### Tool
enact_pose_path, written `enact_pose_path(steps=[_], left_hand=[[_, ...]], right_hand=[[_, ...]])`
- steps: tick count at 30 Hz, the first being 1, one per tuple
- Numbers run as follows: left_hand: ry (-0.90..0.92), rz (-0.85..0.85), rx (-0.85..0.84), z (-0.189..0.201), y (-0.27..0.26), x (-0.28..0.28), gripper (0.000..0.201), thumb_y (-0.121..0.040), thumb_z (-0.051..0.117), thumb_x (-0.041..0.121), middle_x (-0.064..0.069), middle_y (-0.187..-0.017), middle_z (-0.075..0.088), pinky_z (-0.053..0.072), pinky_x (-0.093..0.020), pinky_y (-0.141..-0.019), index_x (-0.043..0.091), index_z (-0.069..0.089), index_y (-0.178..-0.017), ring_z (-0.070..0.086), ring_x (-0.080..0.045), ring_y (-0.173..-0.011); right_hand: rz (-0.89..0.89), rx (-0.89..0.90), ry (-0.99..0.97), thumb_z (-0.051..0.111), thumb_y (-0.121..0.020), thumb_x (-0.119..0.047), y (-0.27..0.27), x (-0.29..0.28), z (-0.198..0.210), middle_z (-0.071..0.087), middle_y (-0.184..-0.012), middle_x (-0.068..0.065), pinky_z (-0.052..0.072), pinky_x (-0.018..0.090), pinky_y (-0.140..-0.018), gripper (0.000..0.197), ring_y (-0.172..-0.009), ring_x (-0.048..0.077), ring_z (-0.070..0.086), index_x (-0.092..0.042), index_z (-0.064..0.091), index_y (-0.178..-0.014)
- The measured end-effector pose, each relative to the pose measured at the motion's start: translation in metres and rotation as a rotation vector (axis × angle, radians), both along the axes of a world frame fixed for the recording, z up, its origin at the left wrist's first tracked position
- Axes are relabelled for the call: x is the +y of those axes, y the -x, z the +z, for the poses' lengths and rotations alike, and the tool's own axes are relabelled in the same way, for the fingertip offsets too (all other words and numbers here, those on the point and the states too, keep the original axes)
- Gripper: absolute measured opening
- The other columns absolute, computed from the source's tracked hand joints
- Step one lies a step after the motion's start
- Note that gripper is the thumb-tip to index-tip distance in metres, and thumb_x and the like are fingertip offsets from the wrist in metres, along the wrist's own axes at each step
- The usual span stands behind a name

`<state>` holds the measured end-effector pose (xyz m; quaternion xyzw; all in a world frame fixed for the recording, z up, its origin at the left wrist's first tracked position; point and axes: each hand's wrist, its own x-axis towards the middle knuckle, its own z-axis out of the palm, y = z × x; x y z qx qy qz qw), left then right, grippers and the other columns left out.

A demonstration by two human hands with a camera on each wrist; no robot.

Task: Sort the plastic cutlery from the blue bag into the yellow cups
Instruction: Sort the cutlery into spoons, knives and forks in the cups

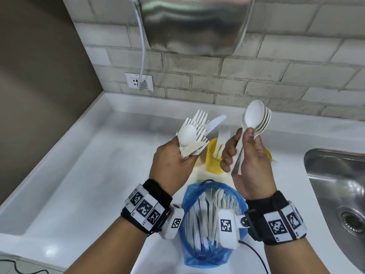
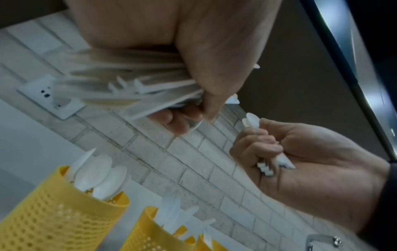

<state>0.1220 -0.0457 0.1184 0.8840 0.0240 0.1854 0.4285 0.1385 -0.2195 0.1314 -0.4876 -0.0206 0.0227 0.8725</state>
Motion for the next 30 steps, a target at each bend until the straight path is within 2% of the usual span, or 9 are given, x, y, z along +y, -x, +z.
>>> enact_pose_path(steps=[4,9,12,14,16,18,24,28,30], left_hand=[[-0.177,0.011,-0.081,0.002,0.0,0.004,0.028,-0.086,0.072,0.039,0.002,-0.09,0.073,0.052,-0.033,-0.064,0.02,0.067,-0.107,0.064,-0.027,-0.078],[-0.321,0.066,-0.116,0.004,-0.001,0.008,0.028,-0.081,0.082,0.03,0.005,-0.086,0.072,0.035,-0.023,-0.058,0.021,0.065,-0.102,0.061,-0.022,-0.071],[-0.362,0.074,-0.098,0.003,-0.002,0.009,0.028,-0.08,0.082,0.028,0.007,-0.084,0.07,0.032,-0.021,-0.058,0.022,0.063,-0.098,0.059,-0.02,-0.068],[-0.367,0.076,-0.093,0.003,-0.002,0.01,0.026,-0.079,0.08,0.025,0.006,-0.082,0.069,0.031,-0.022,-0.057,0.021,0.062,-0.097,0.06,-0.022,-0.067],[-0.365,0.072,-0.094,0.003,-0.002,0.009,0.023,-0.078,0.076,0.02,0.004,-0.081,0.068,0.032,-0.023,-0.057,0.02,0.062,-0.097,0.06,-0.025,-0.068],[-0.372,0.063,-0.093,0.003,0.0,0.009,0.024,-0.077,0.075,0.017,0.004,-0.08,0.068,0.033,-0.023,-0.058,0.019,0.062,-0.097,0.061,-0.026,-0.068],[-0.422,0.061,-0.077,0.001,0.0,0.011,0.025,-0.074,0.073,0.014,0.001,-0.078,0.067,0.032,-0.023,-0.057,0.018,0.061,-0.096,0.06,-0.029,-0.066],[-0.405,0.074,-0.077,-0.002,0.0,0.01,0.024,-0.074,0.074,0.012,0.0,-0.075,0.066,0.032,-0.023,-0.056,0.017,0.059,-0.092,0.06,-0.03,-0.064],[-0.41,0.071,-0.067,-0.002,0.0,0.011,0.024,-0.074,0.073,0.012,0.0,-0.076,0.066,0.032,-0.024,-0.056,0.017,0.059,-0.093,0.06,-0.031,-0.064]], right_hand=[[-0.017,-0.093,0.041,0.036,-0.111,-0.031,-0.002,-0.005,-0.003,0.039,-0.07,0.004,0.036,0.033,-0.056,0.021,-0.055,0.02,0.037,-0.017,0.049,-0.103],[-0.071,-0.132,0.107,0.049,-0.105,-0.039,0.007,-0.006,0.015,0.031,-0.064,-0.002,0.028,0.024,-0.048,0.024,-0.049,0.013,0.024,-0.016,0.051,-0.099],[-0.123,-0.306,0.377,0.068,-0.096,-0.038,0.019,0.0,0.035,0.043,-0.058,-0.014,0.033,0.022,-0.047,0.037,-0.047,0.008,0.035,-0.004,0.053,-0.096],[-0.135,-0.44,0.586,0.073,-0.093,-0.02,0.025,0.006,0.043,0.051,-0.054,-0.02,0.04,0.017,-0.054,0.02,-0.048,0.001,0.044,-0.002,0.064,-0.098],[-0.093,-0.467,0.736,0.075,-0.092,-0.008,0.029,0.01,0.046,0.052,-0.05,-0.026,0.038,0.007,-0.057,0.012,-0.048,-0.003,0.051,-0.007,0.072,-0.104],[-0.072,-0.466,0.825,0.076,-0.09,-0.008,0.03,0.014,0.046,0.053,-0.05,-0.031,0.038,0.004,-0.056,0.015,-0.052,-0.006,0.056,-0.011,0.074,-0.105],[-0.097,-0.437,0.898,0.079,-0.088,-0.017,0.025,0.02,0.048,0.064,-0.064,-0.031,0.041,0.006,-0.062,0.012,-0.063,-0.005,0.064,-0.023,0.075,-0.098],[-0.167,-0.497,0.933,0.079,-0.088,-0.018,0.024,0.024,0.044,0.072,-0.083,-0.03,0.053,0.016,-0.072,0.017,-0.081,-0.003,0.071,-0.03,0.075,-0.099],[-0.156,-0.497,0.901,0.079,-0.089,-0.015,0.023,0.024,0.044,0.073,-0.082,-0.029,0.051,0.013,-0.073,0.023,-0.08,-0.004,0.07,-0.036,0.071,-0.093]])
